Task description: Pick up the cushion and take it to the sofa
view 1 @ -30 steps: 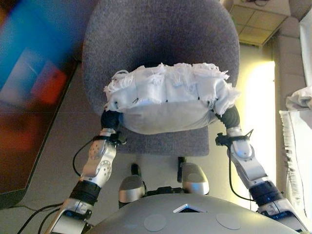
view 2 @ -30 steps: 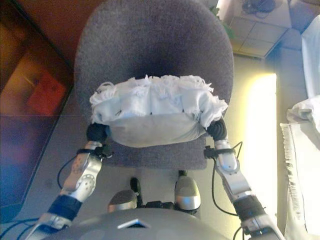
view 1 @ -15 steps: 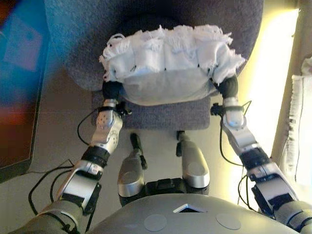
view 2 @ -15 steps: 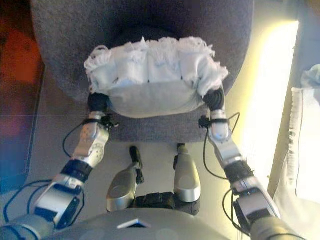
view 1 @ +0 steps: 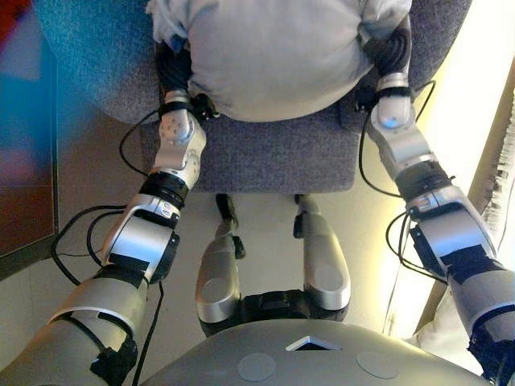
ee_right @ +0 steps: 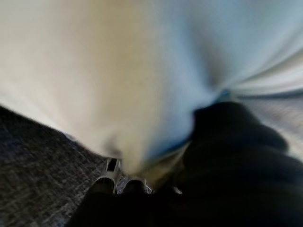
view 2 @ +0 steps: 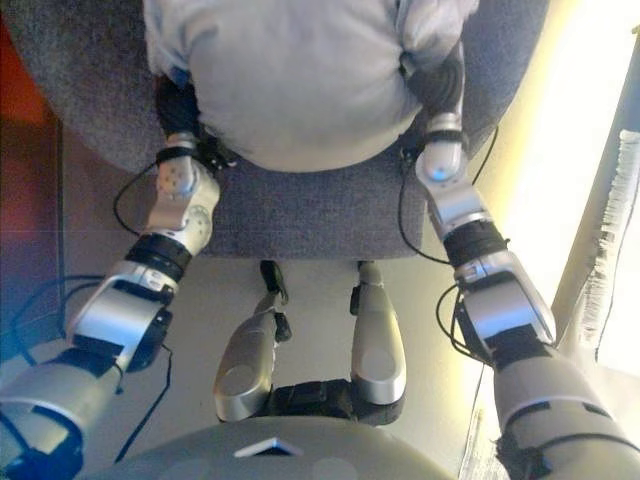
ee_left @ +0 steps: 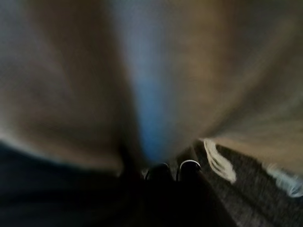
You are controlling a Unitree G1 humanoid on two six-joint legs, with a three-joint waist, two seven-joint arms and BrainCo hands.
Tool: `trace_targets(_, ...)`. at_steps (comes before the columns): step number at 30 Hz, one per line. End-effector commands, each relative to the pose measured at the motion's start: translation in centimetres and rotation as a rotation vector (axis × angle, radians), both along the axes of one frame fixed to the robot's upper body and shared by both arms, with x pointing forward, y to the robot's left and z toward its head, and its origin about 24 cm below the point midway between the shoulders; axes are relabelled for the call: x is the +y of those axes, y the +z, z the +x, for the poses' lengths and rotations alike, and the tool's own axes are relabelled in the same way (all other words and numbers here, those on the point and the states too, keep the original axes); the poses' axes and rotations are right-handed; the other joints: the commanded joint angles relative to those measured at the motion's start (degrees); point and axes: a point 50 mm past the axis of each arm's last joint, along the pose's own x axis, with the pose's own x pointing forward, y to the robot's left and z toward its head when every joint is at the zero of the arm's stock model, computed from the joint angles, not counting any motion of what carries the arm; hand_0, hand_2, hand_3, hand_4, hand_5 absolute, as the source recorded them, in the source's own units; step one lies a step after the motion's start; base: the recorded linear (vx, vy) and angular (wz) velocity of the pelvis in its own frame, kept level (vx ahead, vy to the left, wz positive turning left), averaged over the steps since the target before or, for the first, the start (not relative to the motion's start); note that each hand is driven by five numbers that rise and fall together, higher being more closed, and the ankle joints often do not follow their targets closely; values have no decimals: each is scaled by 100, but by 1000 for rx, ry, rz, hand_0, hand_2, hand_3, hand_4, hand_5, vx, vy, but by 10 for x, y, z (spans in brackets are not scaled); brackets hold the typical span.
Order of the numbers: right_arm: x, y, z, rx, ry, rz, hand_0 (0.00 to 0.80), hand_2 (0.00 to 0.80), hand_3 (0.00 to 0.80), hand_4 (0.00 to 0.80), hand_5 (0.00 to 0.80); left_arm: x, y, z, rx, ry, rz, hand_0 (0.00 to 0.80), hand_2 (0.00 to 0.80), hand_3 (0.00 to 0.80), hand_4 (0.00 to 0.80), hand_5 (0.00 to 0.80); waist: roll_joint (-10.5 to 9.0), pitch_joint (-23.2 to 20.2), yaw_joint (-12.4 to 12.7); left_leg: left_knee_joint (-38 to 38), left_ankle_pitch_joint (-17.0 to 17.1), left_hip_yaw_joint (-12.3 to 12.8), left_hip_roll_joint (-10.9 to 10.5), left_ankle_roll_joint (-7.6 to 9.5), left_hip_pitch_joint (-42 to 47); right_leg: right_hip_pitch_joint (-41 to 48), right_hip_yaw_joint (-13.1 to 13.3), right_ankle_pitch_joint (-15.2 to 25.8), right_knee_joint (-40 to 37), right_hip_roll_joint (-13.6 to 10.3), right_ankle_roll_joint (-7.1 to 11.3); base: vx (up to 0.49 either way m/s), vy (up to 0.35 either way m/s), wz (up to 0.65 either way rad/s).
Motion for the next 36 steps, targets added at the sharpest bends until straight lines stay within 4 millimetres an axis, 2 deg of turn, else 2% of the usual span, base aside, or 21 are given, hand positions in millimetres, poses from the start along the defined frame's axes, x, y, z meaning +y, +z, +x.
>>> trace_targets(1, -1, 4, 6, 22, -26, -30, 0, 0, 0, 0, 0, 6, 15, 5, -29, 103, -27, 0, 0, 0, 0, 0, 59, 157, 100, 373, -382, -153, -157, -67, -273, -537, -117, -357, 389, 83, 273, 0, 0, 0)
trace_targets(3, -17, 7, 4, 10, -77, -8, 0, 0, 0, 0, 0, 31, 12, 1, -13, 214, -42, 0, 0, 0, 0, 0, 74, 158, 133, 397, -366, -175, -172, -88, -365, -602, -148, -370, 406, 71, 268, 0, 0, 0)
trace_targets(7, -58, 8, -5, -26, -195, 81, 0, 0, 0, 0, 0, 90, -6, -19, 64, 555, 8, 0, 0, 0, 0, 0, 107, 158, 205, 437, -384, -226, -209, -112, -441, -621, -226, -421, 394, 32, 243, 0, 0, 0)
trace_targets(10, -89, 5, -18, -75, -287, 189, 0, 0, 0, 0, 0, 138, -35, -46, 176, 774, -117, 0, 0, 0, 0, 0, 111, 158, 238, 459, -426, -260, -234, -110, -383, -541, -291, -502, 416, 25, 220, -21, 16, 0)
trace_targets(13, -107, 3, -30, -120, -380, 244, 0, 0, 0, 0, 0, 165, -65, -71, 317, 949, -177, 0, 0, 0, 0, 0, 87, 157, 235, 516, -481, -293, -243, -115, -288, -427, -337, -572, 453, 17, 189, -40, 51, 1)
trace_targets(17, -134, 6, -45, -155, -480, 290, 0, 0, 0, 0, 0, 181, -96, -97, 512, 1026, -96, 0, 0, 0, 0, 0, 49, 157, 201, 571, -545, -266, -238, -100, -131, -224, -350, -621, 445, 2, 181, -44, 85, 5)
trace_targets(18, -145, 6, -53, -168, -511, 305, 0, 0, 0, 0, 0, 183, -104, -103, 555, 1016, -33, 0, 0, 0, 0, 0, 34, 157, 195, 564, -561, -259, -245, -89, -68, -147, -350, -614, 415, -3, 187, -37, 77, 13)
trace_targets(20, -165, 2, -69, -185, -565, 309, 0, 0, 0, 0, 0, 184, -125, -121, 627, 1015, -30, 0, 0, 0, 0, 0, 50, 110, 197, 497, -592, -250, -281, -64, 61, -12, -353, -596, 319, -15, 207, -26, 93, 6)
trace_targets(22, -181, -10, -86, -187, -615, 308, 0, 0, 0, 0, 0, 185, -154, -150, 711, 1036, -71, 0, 0, 0, 0, 0, 80, -11, 208, 412, -619, -256, -334, -30, 189, 134, -354, -593, 220, -21, 232, 4, 123, 2)
trace_targets(25, -198, -26, -106, -160, -675, 303, 0, 0, 0, 0, 0, 190, -184, -191, 840, 1084, -110, 0, 0, 0, 0, 0, 80, -236, 254, 294, -662, -242, -361, 0, 424, 379, -384, -587, 87, -48, 265, 43, 97, -4)
trace_targets(27, -206, -33, -116, -137, -704, 292, 0, 0, 0, 0, 0, 195, -197, -213, 920, 1109, -119, 0, 0, 0, 0, 0, 56, -371, 267, 280, -695, -205, -351, 13, 541, 512, -415, -591, 46, -76, 277, 55, 56, -5)
trace_targets(30, -215, -43, -130, -86, -751, 243, 0, 0, 0, 0, 0, 199, -208, -236, 1019, 1117, -98, 0, 0, 0, 0, 0, 5, -562, 272, 236, -736, -172, -342, 37, 735, 710, -446, -571, -22, -97, 315, 61, 27, -3)
trace_targets(36, -221, -48, -146, -69, -756, 223, 0, 0, 0, 0, 0, 189, -230, -267, 1154, 1037, -33, 0, 0, 0, 0, 0, -123, -928, 271, 186, -847, -149, -333, 122, 1110, 1024, -419, -509, -98, -101, 398, 84, 3, -1)
